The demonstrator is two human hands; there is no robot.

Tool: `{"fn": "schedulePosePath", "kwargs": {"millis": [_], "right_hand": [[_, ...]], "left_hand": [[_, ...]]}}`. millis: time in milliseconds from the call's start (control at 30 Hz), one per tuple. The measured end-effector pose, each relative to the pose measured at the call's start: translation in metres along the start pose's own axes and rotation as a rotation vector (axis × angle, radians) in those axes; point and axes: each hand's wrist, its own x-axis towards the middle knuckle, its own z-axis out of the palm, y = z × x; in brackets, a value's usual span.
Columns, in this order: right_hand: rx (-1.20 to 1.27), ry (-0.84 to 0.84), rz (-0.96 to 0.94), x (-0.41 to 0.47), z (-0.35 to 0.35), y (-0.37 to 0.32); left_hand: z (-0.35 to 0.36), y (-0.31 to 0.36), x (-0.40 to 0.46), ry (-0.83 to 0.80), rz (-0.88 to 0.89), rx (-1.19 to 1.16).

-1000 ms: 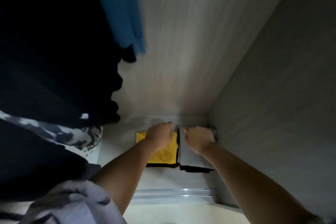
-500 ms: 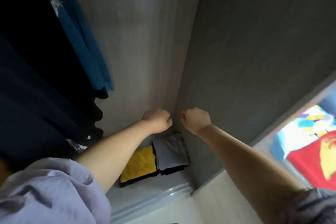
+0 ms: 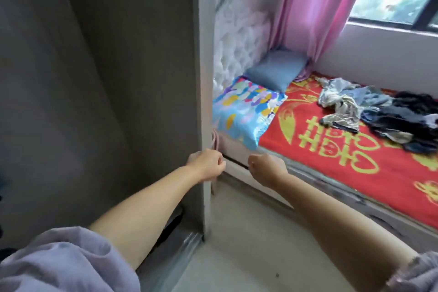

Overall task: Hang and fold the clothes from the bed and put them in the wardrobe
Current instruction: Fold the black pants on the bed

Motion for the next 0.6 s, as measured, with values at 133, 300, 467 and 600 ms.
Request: {"fn": "schedulePosePath", "kwargs": {"millis": [133, 300, 467, 600], "right_hand": [[-0.034, 0.015, 0.13, -0.034, -0.006, 0.096], [-0.034, -0.023, 0.294, -0.076, -0.017, 0.229], [-0.063, -0.032, 0.437, -0.116, -0.035, 0.344], [-0.042, -0.032, 0.492, -0.136, -0.038, 0.398]], "left_hand": [[0.012, 0.088, 0.046, -0.032, 0.18, 0.097], [0.042, 0.217, 0.101, -0.041, 0.312, 0.092], [0.075, 0.334, 0.131, -0.127, 0.459, 0.083], [0.093, 0.386, 0.158, -0.169, 0.507, 0.132]]}}
